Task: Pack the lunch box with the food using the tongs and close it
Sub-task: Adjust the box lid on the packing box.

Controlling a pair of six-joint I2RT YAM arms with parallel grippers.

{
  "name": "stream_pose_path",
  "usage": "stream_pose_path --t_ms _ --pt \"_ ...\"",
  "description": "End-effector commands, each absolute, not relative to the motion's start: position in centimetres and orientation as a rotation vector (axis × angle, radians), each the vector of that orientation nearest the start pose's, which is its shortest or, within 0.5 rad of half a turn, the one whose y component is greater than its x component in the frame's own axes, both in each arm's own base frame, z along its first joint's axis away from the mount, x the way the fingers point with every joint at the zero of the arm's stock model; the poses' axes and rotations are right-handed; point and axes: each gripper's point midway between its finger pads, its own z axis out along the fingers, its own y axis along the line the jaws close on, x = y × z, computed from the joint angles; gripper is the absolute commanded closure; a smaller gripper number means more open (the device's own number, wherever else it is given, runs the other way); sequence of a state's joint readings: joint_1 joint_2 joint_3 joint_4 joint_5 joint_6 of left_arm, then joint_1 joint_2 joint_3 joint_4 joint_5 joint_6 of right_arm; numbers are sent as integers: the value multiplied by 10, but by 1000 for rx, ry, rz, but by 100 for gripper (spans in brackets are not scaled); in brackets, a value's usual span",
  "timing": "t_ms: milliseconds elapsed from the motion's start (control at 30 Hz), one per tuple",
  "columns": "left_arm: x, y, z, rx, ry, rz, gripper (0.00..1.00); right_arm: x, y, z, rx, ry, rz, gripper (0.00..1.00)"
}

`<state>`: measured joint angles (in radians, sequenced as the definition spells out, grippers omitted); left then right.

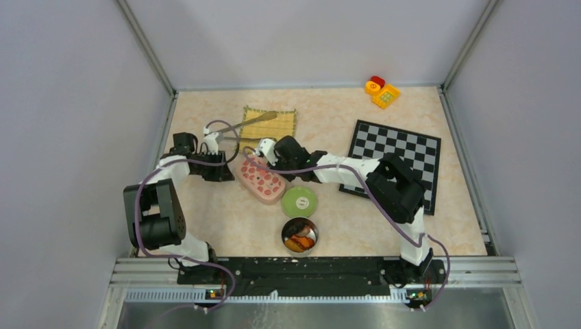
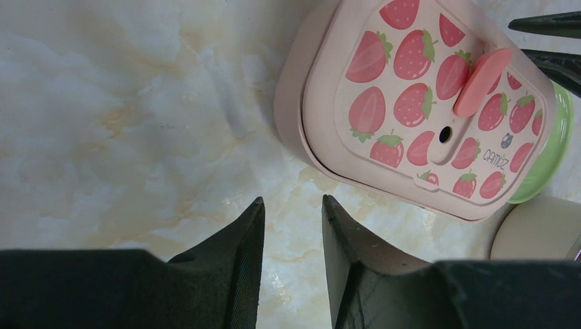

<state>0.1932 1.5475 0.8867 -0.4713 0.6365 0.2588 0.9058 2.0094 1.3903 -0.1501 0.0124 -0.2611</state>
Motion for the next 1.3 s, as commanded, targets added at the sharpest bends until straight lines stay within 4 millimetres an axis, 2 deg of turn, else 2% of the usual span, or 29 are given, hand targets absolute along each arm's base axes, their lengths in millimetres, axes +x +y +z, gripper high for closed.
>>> stream_pose_path --t_ms 0,133,333,500,633,733,833,1000,1133,1267 --pt "326 -34 73 256 2432 -705 59 334 412 60 -1327 1911 212 80" --pt "327 -32 75 244 2425 -705 57 340 406 63 -1322 1914 166 78" --pt "327 -30 73 238 2425 -705 56 356 398 104 -1235 1901 288 73" --pt "327 -29 73 233 2426 -697 55 364 391 140 -1089 1941 545 69" --pt "328 -29 74 231 2425 -698 53 345 397 152 -1031 1979 839 66" --pt "327 -30 75 234 2419 -708 52 327 406 152 -981 2028 1054 63" --pt "328 -31 77 238 2411 -712 51 320 412 145 -961 2062 1140 64" --pt "327 -38 85 266 2369 -761 50 318 420 133 -939 2097 1210 64" --pt "325 -55 111 366 2242 -854 50 322 419 120 -928 2130 1181 64" --pt "329 -76 130 520 2141 -779 50 319 416 102 -927 2182 1173 68"
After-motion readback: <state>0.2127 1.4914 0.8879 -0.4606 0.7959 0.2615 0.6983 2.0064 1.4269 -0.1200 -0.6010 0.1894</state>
